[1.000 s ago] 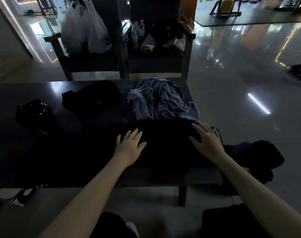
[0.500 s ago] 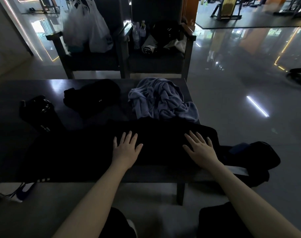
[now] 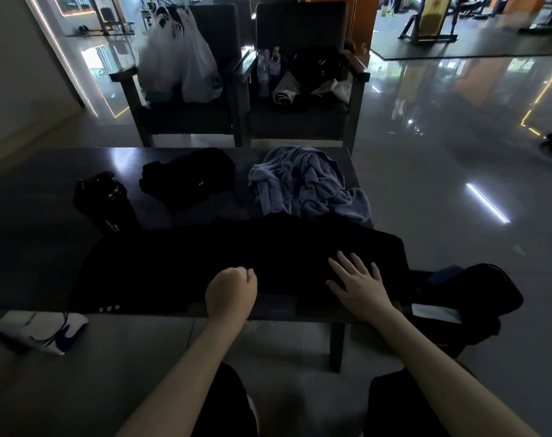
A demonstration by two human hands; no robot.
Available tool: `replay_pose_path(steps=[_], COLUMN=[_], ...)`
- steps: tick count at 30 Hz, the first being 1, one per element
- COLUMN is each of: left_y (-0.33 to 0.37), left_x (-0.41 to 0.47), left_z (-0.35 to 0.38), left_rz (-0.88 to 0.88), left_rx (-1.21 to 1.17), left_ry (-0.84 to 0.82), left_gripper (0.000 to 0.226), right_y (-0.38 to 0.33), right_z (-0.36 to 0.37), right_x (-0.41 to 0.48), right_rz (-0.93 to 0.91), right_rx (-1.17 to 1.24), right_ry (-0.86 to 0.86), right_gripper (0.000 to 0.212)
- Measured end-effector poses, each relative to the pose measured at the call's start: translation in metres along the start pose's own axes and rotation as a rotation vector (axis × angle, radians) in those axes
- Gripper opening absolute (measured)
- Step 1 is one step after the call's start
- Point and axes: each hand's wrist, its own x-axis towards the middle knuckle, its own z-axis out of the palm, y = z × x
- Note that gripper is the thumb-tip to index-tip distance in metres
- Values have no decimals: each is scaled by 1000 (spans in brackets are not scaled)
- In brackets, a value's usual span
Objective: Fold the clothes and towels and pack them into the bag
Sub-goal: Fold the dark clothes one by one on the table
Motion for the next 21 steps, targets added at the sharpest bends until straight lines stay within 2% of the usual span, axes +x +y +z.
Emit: replay_pose_path(steps=[1, 3, 4, 5, 8, 11, 14, 16, 18, 21], left_y=[-1, -3, -1, 1, 12, 26, 32, 34, 35, 48], left_x=[-1, 4, 6, 8, 18, 26, 36, 42, 45, 35], left_z=[-2, -4, -6, -7, -10, -11, -14, -15, -14, -16], left_rz=[-188, -609, -787, -893, -999, -1070, -1098, -1053, -851, -373], left_rx=[-139, -619, -873, -1066, -1360, -1382, -1339, -1264, -1043, -632], left_ry=[-104, -301, -356, -359, -244, -121, -58, -29, 26, 35], left_gripper=[36, 26, 20, 16, 26, 32, 33, 37, 29, 19], right_y=[0, 0, 0, -1, -1, 1, 3, 3, 2, 4], right_z=[0, 0, 1, 1, 0, 1, 1, 0, -1, -3], right_x=[0, 0, 0, -1, -3, -4, -5, -6, -6, -4], right_rz=[2, 8, 8, 6, 1, -6, -19, -22, -26, -16], right_rx=[3, 3, 2, 2, 10, 22, 22, 22, 31, 124], right_ry=[2, 1, 3, 5, -3, -8, -15, -22, -31, -40], right_gripper=[58, 59, 59, 59, 59, 59, 59, 59, 58, 51])
